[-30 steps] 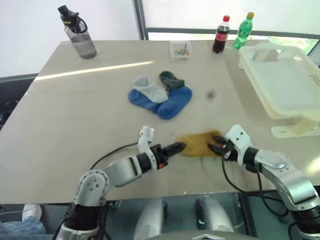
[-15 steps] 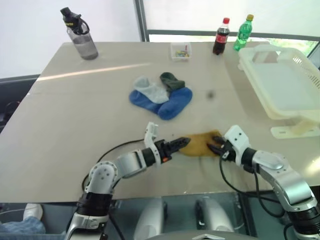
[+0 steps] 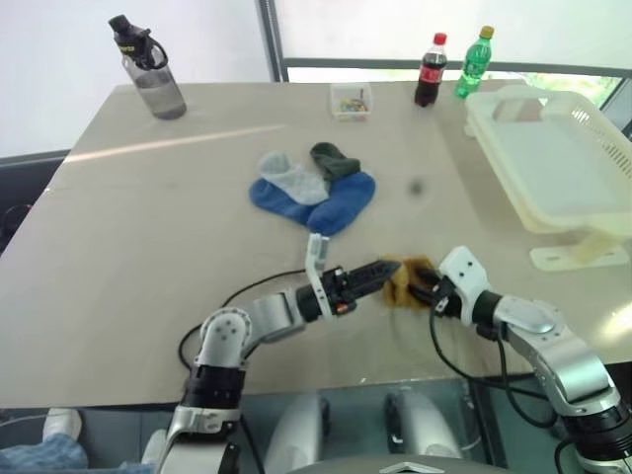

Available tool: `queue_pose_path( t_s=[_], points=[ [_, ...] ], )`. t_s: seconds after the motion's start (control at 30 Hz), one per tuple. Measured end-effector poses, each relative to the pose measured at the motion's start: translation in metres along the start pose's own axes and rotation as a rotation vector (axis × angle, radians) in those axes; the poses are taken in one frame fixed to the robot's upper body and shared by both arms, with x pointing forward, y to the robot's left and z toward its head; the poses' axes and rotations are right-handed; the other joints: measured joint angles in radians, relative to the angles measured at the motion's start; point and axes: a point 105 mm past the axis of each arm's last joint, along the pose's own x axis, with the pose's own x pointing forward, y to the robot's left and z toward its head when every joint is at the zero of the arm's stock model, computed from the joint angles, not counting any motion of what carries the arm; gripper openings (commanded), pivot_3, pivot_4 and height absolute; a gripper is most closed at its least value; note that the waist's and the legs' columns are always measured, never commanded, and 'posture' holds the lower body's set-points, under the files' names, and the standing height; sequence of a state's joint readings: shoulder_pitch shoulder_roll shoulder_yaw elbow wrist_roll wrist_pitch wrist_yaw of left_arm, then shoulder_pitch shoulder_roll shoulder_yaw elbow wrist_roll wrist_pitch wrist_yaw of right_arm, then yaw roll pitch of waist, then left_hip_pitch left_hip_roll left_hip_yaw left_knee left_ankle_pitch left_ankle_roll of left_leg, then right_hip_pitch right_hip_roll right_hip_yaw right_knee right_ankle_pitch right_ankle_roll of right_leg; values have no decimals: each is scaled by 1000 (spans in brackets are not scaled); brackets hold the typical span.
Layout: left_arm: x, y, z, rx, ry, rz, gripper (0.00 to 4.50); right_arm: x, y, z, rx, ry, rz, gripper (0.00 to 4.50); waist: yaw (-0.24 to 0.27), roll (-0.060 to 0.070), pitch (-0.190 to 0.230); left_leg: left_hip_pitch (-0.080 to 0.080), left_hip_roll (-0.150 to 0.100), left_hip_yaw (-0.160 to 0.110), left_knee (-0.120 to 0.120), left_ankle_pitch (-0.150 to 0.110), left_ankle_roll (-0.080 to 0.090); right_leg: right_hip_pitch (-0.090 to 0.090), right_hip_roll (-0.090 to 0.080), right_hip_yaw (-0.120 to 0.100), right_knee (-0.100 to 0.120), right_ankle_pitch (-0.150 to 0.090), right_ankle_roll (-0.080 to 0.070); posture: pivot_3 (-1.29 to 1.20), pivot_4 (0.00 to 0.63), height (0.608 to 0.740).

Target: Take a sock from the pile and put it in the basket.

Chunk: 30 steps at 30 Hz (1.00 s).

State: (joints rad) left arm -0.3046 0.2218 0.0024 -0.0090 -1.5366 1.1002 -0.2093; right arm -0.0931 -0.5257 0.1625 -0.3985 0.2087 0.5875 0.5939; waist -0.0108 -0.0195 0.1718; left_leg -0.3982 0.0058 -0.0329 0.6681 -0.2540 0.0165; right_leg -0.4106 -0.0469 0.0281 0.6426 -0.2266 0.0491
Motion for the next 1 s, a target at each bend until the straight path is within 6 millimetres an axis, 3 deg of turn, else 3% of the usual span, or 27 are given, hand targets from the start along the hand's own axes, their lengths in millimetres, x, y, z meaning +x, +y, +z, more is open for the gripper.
queue_pose_path(
  t_s=[0.4, 0.53, 0.67, 1.0],
  points=[
    [5, -5, -1, 24, 25, -44, 3265, -6, 0, 3, 19, 16, 19, 1737, 0, 0, 1, -1, 0, -1, 0, 0, 0, 0, 0, 0, 0, 0, 0, 0, 150, 740],
    [8, -4, 1, 27, 28, -48, 3265, -23, 2, 18, 27, 15, 74, 1737, 2, 0, 2, -2, -1, -2, 0, 0, 0, -1, -1, 0, -1, 0, 0, 0, 150, 740],
    [8, 0, 6, 17, 14, -41, 3265, -41, -9, 29, 31, 22, 67, 1737, 2, 0, 2, -2, -1, -2, 0, 0, 0, -1, -1, 0, -1, 0, 0, 0, 150, 740],
    [25, 0, 10, -32, 31, -67, 3265, -67, -34, 28, 60, 56, -14, 1737, 4, -1, 3, -3, -1, 0, 0, 0, 0, -1, -1, -1, -1, 0, 0, 0, 150, 740]
  ],
)
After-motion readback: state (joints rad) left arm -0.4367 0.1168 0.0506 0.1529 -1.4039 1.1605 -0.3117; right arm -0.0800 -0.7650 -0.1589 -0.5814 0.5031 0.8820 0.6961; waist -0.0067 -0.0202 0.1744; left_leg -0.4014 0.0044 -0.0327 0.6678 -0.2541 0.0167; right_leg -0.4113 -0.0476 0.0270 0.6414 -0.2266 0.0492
